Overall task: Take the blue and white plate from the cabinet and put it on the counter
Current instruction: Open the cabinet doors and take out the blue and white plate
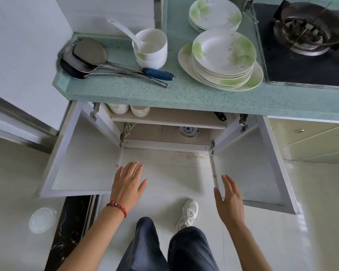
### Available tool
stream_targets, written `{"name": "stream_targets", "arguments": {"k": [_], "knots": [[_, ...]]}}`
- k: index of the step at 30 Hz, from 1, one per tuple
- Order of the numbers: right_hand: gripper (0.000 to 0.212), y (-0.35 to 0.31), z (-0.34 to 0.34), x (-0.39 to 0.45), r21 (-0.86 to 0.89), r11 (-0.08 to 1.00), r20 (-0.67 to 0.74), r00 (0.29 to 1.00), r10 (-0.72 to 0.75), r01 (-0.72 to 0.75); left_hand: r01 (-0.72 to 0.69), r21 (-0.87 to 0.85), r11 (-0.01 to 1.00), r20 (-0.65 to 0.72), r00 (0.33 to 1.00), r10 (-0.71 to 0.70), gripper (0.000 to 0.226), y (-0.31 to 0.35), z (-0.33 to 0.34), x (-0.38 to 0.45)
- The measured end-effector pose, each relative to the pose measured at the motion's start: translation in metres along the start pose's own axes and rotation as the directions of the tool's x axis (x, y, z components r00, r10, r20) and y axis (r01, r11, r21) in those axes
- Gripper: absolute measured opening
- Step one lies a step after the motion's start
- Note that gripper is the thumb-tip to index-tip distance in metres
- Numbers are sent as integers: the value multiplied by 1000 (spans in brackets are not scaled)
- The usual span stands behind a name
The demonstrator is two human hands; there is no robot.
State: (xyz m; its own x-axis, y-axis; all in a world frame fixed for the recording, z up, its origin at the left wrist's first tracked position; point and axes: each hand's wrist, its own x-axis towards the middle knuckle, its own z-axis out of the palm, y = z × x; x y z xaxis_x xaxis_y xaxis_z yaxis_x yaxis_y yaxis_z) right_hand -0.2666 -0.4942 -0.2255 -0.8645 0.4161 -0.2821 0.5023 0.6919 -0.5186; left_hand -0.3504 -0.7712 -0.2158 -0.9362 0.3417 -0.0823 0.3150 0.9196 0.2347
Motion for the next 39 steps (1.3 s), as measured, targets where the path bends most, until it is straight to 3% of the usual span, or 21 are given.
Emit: {"name": "stream_targets", "arguments": {"k": [10, 22, 26, 34, 39], "knots": [[46, 30, 26, 92, -89, 991, 145, 986, -84, 97, 75, -10, 997, 95, 993, -74, 48, 33, 57, 67], [45, 93, 161, 207, -72, 991, 20, 993, -114, 115, -143, 22, 989, 150, 979, 138, 45, -8, 214, 182], [45, 124, 208, 255, -91, 987, 1, 991, -135, 134, -165, 23, 986, 174, 972, 158, 55, -27, 279, 220], [42, 178, 297, 347, -71, 973, -93, 970, -226, 220, -159, -5, 987, 94, 983, 159, 56, -59, 401, 289], [41, 212, 348, 409, -112, 960, -118, 956, -270, 257, -196, 0, 981, 80, 977, 195, 72, -72, 473, 329]]}}
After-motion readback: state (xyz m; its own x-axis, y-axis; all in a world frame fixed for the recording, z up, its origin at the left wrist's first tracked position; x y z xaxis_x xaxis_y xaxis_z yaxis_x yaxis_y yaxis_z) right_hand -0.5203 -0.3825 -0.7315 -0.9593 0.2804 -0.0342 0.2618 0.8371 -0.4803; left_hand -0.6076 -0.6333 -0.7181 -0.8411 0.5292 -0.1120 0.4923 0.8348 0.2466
